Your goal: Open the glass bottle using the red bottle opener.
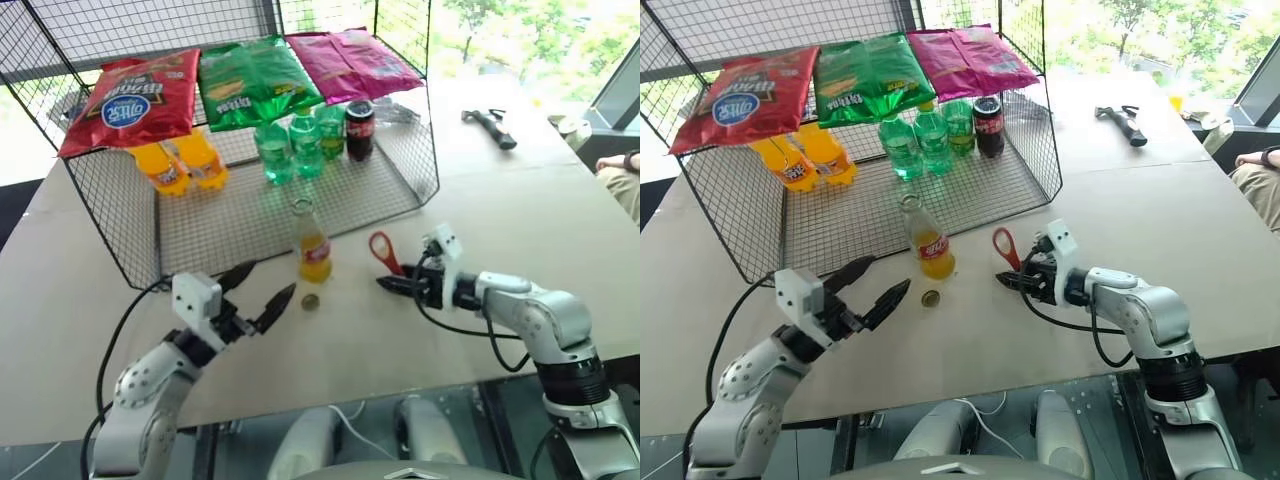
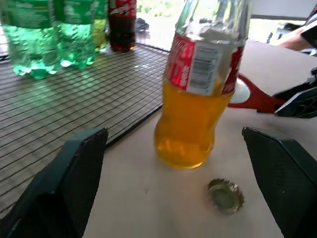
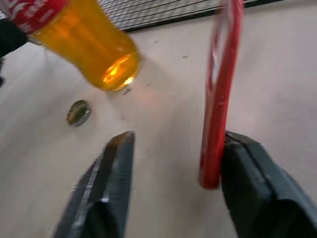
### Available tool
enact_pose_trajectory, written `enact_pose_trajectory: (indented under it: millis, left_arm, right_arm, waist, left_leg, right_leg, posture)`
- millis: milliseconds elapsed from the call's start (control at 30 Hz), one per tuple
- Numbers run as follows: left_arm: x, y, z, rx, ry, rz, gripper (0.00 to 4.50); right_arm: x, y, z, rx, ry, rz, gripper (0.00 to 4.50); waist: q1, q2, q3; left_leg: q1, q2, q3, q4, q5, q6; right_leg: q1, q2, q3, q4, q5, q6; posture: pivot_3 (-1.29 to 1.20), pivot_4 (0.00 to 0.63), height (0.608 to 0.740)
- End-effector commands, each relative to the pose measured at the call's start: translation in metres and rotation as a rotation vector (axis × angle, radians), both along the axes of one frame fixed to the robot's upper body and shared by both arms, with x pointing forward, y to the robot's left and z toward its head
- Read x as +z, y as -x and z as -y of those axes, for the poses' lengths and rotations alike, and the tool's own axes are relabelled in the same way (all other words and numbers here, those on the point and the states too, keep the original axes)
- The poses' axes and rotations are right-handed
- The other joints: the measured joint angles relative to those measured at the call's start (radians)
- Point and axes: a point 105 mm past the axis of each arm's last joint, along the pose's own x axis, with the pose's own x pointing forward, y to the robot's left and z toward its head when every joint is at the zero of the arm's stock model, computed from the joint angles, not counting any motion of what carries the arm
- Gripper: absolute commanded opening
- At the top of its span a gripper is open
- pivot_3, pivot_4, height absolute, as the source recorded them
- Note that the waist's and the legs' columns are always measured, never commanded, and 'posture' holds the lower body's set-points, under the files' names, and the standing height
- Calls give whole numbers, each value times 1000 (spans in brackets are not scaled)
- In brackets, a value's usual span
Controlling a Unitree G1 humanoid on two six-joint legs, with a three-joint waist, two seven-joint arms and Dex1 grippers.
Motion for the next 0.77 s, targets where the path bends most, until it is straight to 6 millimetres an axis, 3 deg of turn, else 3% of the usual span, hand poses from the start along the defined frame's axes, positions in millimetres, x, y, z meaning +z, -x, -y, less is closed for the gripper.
enact_pose_trajectory:
  millis: [33, 100, 300, 467, 767]
  left_arm:
    - [3, 10, -7, 34, -62, 6, 4500]
    - [-5, 17, -13, 62, -92, -33, 4500]
    - [-21, 35, -32, 132, -177, -100, 4500]
    - [-24, 52, -45, 163, -227, -129, 4500]
    - [-17, 52, -45, 140, -239, -109, 4500]
  right_arm:
    - [8, 1, 21, 20, 81, 165, 4317]
    - [3, 5, 35, 57, 165, 258, 4469]
    - [7, 31, 64, 133, 154, 435, 4469]
    - [-4, 57, 100, 136, 140, 417, 4469]
    - [0, 64, 112, 121, 113, 440, 4469]
  waist:
    - [3, 0, 0]
    - [7, 0, 0]
    - [5, 0, 1]
    - [7, -1, 1]
    - [8, -1, 2]
  left_leg:
    - [0, 0, 0, 0, 0, 0]
    - [-1, 0, 0, 0, 0, 1]
    - [1, 1, 0, 0, -1, 1]
    - [4, 1, 0, 1, -2, 3]
    - [6, 2, 0, 3, -4, 6]
  right_leg:
    - [0, 0, 0, 0, 0, 0]
    - [0, 0, -1, -1, 0, 0]
    - [2, 0, -1, -1, 0, 0]
    - [7, 0, -1, -2, 0, 0]
    - [10, 0, -1, -2, -1, 1]
  posture:
    - [0, 150, 740]
    - [0, 150, 740]
    - [0, 150, 740]
    - [0, 150, 740]
    - [0, 150, 740]
